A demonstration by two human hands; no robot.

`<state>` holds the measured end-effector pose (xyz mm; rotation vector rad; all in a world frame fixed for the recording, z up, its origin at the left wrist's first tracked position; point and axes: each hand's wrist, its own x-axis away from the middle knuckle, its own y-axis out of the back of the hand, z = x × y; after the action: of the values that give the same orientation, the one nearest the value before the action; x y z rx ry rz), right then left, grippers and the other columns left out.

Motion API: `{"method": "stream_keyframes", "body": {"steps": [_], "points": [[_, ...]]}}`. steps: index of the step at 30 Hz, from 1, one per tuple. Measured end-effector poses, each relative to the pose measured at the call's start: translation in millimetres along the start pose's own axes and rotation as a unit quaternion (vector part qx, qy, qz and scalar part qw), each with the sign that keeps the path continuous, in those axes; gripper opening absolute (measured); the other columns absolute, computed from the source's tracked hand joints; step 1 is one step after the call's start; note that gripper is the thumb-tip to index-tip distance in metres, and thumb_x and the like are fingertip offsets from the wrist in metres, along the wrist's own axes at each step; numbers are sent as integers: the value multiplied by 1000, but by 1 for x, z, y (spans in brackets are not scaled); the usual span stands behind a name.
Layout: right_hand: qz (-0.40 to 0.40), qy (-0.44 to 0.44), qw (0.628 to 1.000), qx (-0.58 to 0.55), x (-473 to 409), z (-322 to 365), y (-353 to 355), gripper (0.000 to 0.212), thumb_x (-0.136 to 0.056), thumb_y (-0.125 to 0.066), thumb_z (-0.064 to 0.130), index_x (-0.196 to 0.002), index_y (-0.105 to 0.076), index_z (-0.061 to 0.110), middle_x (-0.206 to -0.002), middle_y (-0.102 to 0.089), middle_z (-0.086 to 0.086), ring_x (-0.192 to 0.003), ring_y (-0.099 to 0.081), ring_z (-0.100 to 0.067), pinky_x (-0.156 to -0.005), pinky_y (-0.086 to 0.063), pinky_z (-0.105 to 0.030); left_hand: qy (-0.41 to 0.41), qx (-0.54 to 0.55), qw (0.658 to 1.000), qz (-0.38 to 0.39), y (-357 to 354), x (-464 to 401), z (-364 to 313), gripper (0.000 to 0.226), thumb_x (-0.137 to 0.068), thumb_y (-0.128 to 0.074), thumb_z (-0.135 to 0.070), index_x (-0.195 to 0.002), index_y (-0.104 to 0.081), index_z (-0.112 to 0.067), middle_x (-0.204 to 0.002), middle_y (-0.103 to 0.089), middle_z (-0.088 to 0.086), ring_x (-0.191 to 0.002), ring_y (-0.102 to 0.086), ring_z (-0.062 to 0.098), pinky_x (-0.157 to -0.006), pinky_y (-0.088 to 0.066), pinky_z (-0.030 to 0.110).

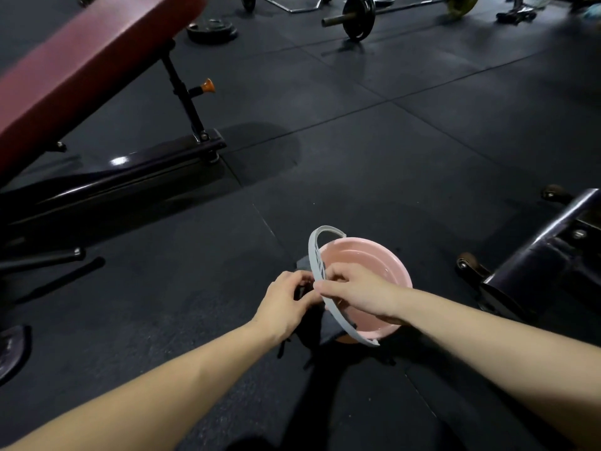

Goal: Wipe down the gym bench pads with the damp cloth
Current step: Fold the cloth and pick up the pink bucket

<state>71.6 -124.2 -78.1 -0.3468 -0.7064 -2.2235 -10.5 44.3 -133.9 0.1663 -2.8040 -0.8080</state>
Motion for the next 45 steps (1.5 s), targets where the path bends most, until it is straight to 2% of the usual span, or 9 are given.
{"method": "stream_keyframes", "body": {"steps": [3,5,8,13,19,25,30,40,45], "points": [[7,-30,995,-92,6,8,16,11,-95,-61,12,-92,-65,3,-92,-73,-22,-77,-72,-24,-71,-57,-33,-19,-126,992,-24,-2,-1,7,29,-102,-55,-44,-128,-64,-32,-125,-56,-9,-120,-47,20,-103,-44,38],[-1,-42,992,-118,11,16,27,18,-93,-56,8,-106,-68,8,-84,-68,-11,-73,-67,-22,-70,-57,-34,-52,-167,983,-62,-9,-2,7,36,-105,-53,-35,-138,-58,-23,-140,-49,-3,-131,-41,24,-112,-39,36],[-58,-56,990,-117,21,21,44,18,-98,-59,23,-109,-70,14,-78,-63,-5,-66,-62,-17,-70,-61,-34,-47,-179,981,-53,-32,-12,-3,54,-108,-43,-36,-158,-34,-16,-167,-21,6,-155,-15,29,-127,-16,37],[-162,-72,982,-58,25,17,63,17,-99,-60,27,-99,-70,13,-85,-78,-5,-61,-71,-19,-63,-59,-31,14,-270,963,-19,-74,-27,-1,67,-108,-24,-39,-164,3,-15,-170,18,11,-156,17,35,-127,-4,51],[-165,-102,978,-75,29,19,75,13,-92,-61,11,-88,-71,4,-76,-74,-11,-55,-69,-18,-52,-54,-23,21,-309,951,-16,-84,-35,21,69,-98,-23,-34,-160,-21,-5,-170,0,21,-155,14,44,-126,-7,55],[-135,-142,973,-123,20,30,77,16,-84,-60,3,-92,-73,-1,-73,-69,-13,-62,-68,-24,-60,-59,-32,13,-279,960,-18,-72,-24,3,69,-104,-20,-38,-164,5,-15,-170,19,9,-156,19,32,-128,-5,49],[-114,-183,969,-122,10,41,79,20,-85,-63,-1,-104,-70,-3,-83,-71,-17,-73,-76,-27,-67,-64,-42,12,-240,971,3,-47,-22,-3,64,-108,-28,-41,-165,-7,-23,-173,9,-1,-159,9,22,-129,-9,45],[-113,-254,941,-190,13,52,72,12,-90,-66,17,-95,-68,6,-72,-64,-10,-64,-65,-24,-68,-63,-40,77,-312,944,79,26,9,-29,65,-108,-27,-51,-165,-10,-26,-173,-3,3,-159,-3,22,-128,-15,41],[-139,-296,915,-236,52,90,69,26,-89,-68,21,-115,-69,20,-100,-72,-9,-86,-74,-27,-76,-65,-45,83,-335,935,80,88,39,-91,64,-107,-24,-52,-165,-12,-27,-173,-6,0,-159,-4,18,-128,-14,39]]}}
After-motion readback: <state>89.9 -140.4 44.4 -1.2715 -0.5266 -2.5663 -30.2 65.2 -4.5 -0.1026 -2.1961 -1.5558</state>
